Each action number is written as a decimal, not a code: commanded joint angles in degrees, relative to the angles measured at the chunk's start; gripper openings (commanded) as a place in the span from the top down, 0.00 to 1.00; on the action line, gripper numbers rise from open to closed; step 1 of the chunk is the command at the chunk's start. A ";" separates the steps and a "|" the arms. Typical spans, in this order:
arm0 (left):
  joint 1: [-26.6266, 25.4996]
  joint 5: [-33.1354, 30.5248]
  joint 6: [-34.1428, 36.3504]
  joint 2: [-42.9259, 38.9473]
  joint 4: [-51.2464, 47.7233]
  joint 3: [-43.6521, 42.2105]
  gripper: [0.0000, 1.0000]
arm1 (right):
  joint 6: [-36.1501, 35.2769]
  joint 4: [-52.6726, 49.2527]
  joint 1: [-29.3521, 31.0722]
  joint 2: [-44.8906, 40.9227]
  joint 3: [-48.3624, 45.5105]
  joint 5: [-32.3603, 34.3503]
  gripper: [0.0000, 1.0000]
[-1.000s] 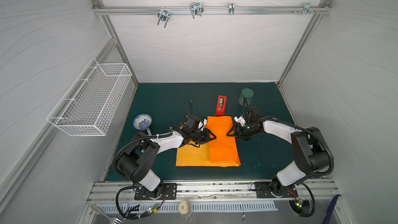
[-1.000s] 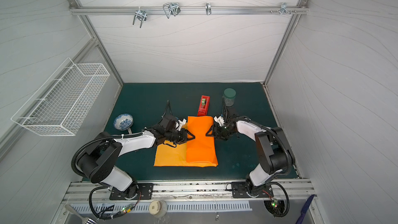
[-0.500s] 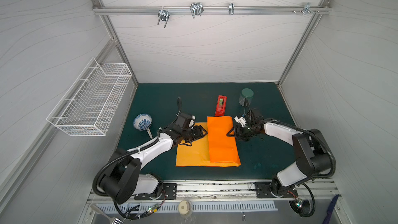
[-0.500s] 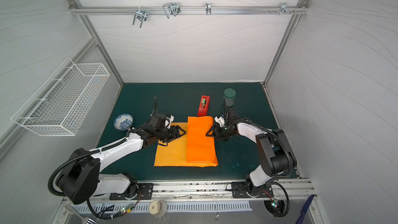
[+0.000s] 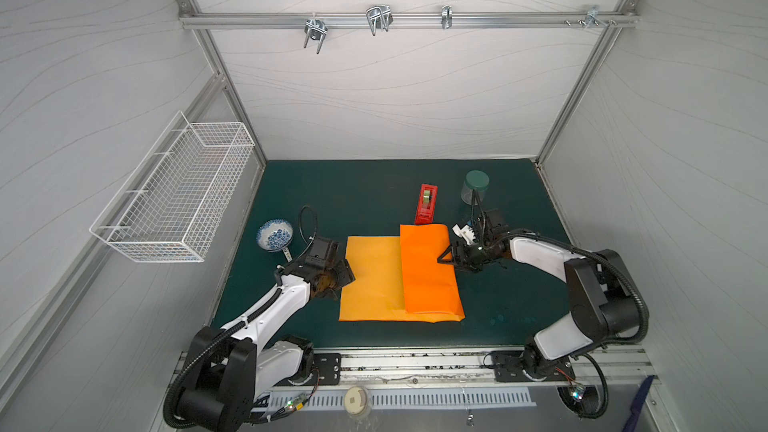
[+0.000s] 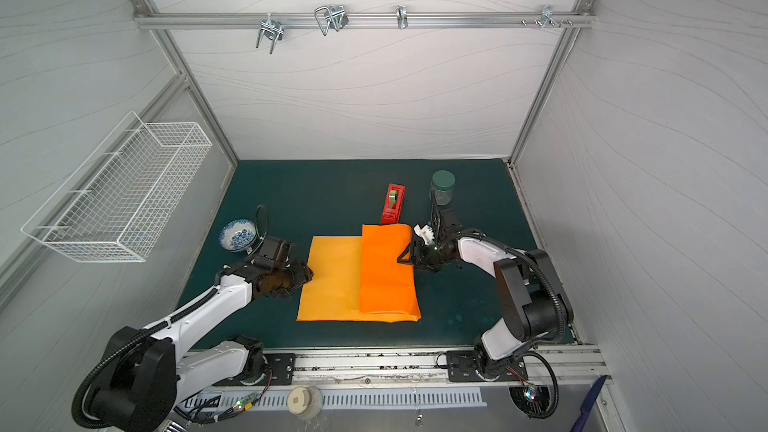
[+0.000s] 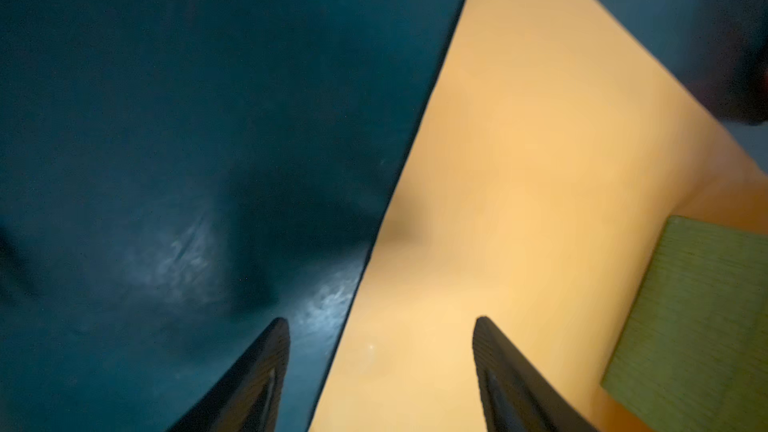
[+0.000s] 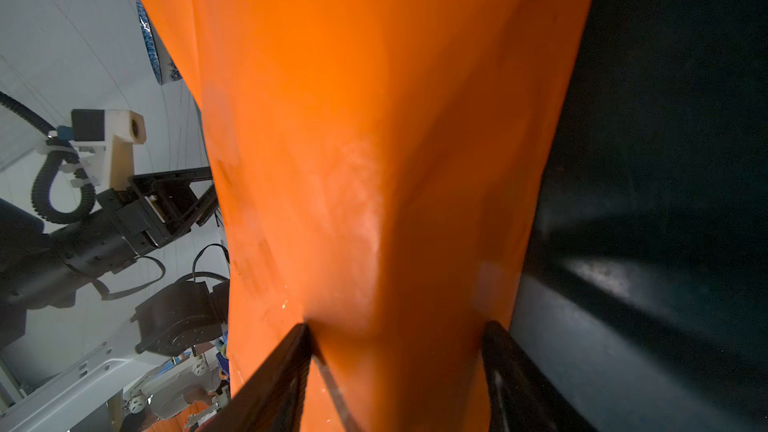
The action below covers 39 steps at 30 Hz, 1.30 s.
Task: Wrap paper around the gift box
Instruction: 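Release the flap and draw the left gripper back while the right gripper holds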
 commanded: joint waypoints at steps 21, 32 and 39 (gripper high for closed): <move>-14.03 7.32 -14.58 -7.97 -7.68 -5.51 0.30 | -2.10 -4.39 0.28 3.44 -2.14 7.77 0.37; -13.12 5.36 -4.80 -4.75 2.39 -1.58 0.33 | -2.35 -4.50 0.33 2.74 -2.47 8.39 0.38; -5.44 7.99 -0.18 -6.69 12.29 -4.11 0.32 | -2.35 -4.42 0.28 2.77 -2.44 8.31 0.38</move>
